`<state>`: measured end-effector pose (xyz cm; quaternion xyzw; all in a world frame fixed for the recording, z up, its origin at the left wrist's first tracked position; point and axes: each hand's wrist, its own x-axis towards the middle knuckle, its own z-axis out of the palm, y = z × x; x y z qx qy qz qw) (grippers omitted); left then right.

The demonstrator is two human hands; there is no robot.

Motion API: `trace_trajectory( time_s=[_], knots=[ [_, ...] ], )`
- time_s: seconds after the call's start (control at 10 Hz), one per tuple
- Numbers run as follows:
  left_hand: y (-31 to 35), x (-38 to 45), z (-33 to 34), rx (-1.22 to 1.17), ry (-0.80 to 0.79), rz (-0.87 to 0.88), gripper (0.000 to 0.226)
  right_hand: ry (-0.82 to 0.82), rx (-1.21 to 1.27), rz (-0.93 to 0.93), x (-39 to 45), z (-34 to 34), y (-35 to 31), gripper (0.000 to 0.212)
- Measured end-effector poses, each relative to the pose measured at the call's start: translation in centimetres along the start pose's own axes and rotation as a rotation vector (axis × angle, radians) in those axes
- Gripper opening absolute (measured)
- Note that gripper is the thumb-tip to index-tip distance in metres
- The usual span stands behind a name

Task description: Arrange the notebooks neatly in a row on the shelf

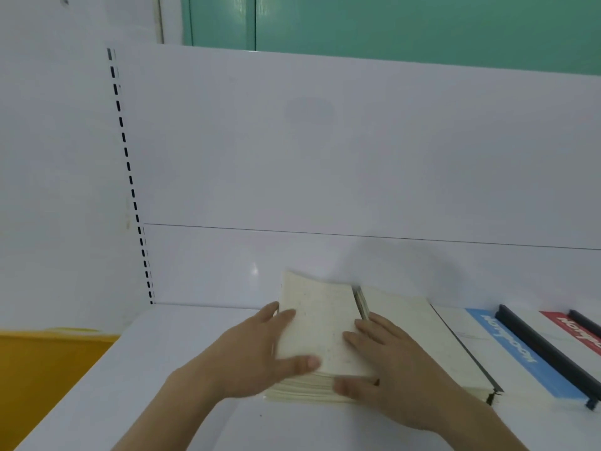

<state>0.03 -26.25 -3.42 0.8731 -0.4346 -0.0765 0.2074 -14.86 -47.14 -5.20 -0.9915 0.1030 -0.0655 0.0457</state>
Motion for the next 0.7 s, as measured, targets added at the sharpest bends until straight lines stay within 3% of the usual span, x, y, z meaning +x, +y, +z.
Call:
trace_trajectory(
  time_s=[0.3, 0.6, 0.7],
  knots=[
    [-1.55, 0.15, 0.61, 0.007, -0.028, 0.086, 0.102, -0.059, -0.020, -0.026, 0.65, -0.26, 0.60, 0.078],
    [-1.35, 0.41, 0.52, 0.049, -0.067, 0.024, 0.107, -0.047, -0.041, -0.060, 0.62, 0.37, 0.83, 0.086],
    [-1.06, 0.00, 0.29, -0.002, -0.015, 0.023, 0.115, -0.019, -0.001, -0.062, 0.12, 0.33, 1.01, 0.086]
  ],
)
